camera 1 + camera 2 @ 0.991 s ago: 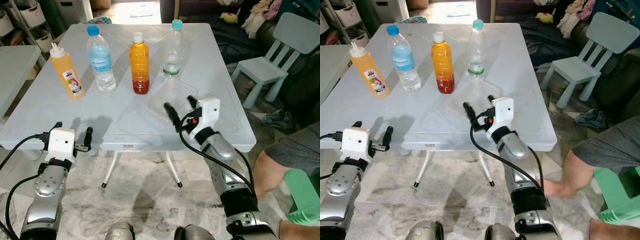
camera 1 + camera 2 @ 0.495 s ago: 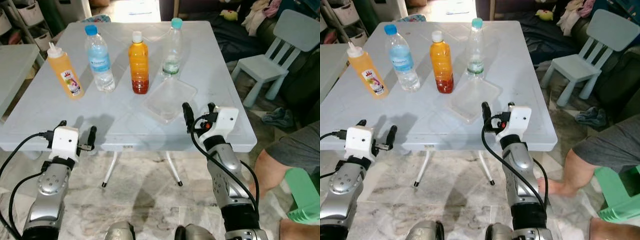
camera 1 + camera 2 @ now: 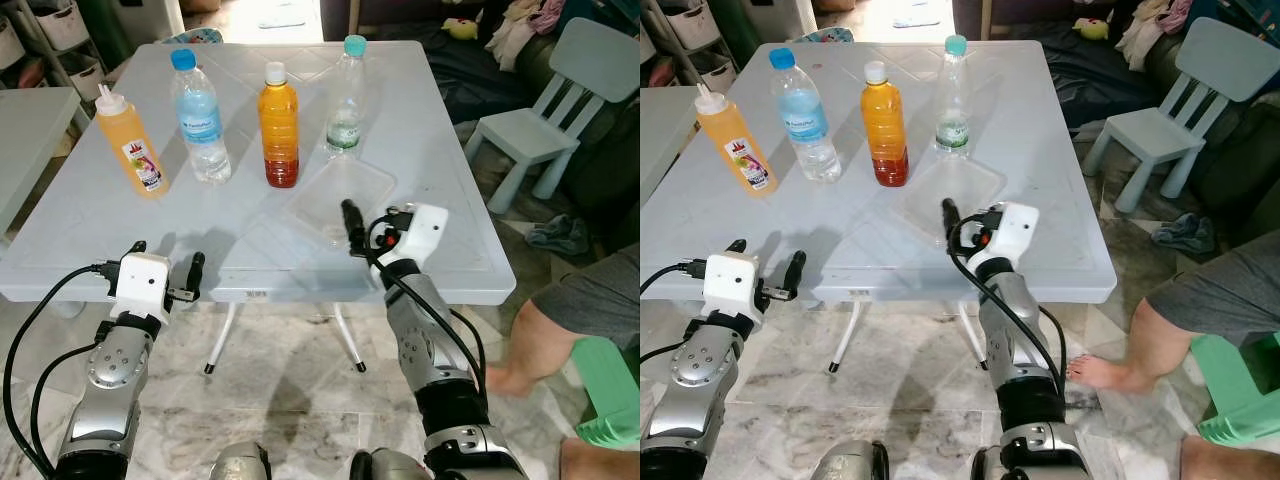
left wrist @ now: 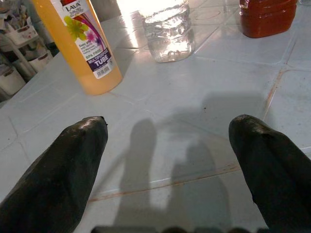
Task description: Restocking fridge
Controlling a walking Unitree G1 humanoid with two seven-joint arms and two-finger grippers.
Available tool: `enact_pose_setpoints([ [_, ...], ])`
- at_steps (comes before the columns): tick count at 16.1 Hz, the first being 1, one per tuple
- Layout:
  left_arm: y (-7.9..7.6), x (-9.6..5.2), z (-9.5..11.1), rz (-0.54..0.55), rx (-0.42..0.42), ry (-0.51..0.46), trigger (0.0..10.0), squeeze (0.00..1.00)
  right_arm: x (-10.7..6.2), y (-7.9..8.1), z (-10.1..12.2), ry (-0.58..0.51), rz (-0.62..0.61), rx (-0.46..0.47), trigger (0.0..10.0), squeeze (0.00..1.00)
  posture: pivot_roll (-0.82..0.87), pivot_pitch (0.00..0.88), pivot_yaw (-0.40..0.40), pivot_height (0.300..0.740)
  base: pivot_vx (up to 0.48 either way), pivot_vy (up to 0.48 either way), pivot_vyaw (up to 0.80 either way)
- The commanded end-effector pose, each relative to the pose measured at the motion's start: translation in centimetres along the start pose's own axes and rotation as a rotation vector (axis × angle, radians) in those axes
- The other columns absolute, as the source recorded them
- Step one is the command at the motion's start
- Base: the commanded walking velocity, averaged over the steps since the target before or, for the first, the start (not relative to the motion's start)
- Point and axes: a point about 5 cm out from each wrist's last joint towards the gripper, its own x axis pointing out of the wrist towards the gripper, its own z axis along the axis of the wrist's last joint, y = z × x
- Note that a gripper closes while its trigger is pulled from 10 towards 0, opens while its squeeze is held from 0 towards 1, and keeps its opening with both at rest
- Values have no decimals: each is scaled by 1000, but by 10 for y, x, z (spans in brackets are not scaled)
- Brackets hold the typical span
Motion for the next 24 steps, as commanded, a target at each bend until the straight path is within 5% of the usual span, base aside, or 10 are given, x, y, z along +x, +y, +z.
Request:
enact_pose_setpoints([
  [1, 0, -2, -2, -2, 5, 11, 10000, 0, 4, 12, -7, 31, 30, 64, 10000, 0, 120, 70, 24, 740, 0, 0, 0],
  [4, 0, -2, -2, -5, 3, 11, 10000, 0, 0, 9, -20, 106, 12, 147, 10000, 0, 116, 71, 27, 740, 0, 0, 0],
  [5, -1, -1, -2, -7, 3, 11, 10000, 0, 0, 10, -22, 118, 16, 167, 9294, 0, 114, 70, 29, 740, 0, 0, 0],
  [7, -2, 1, -1, -12, 12, 6, 10000, 0, 0, 17, -26, 156, 79, 221, 824, 0, 112, 70, 30, 740, 0, 0, 0],
  [8, -2, 2, 0, -12, 13, 5, 10000, 0, 1, 22, -27, 171, 120, 221, 0, 0, 110, 71, 33, 740, 0, 0, 0],
  [13, -4, 1, 0, -13, 15, 4, 10000, 0, 1, 29, -28, 191, 160, 229, 0, 0, 114, 75, 33, 740, 0, 0, 0],
  [24, -7, 4, 7, -21, 13, -18, 10000, 0, -6, 13, -16, 167, 120, 187, 0, 0, 109, 77, 34, 740, 0, 0, 0],
])
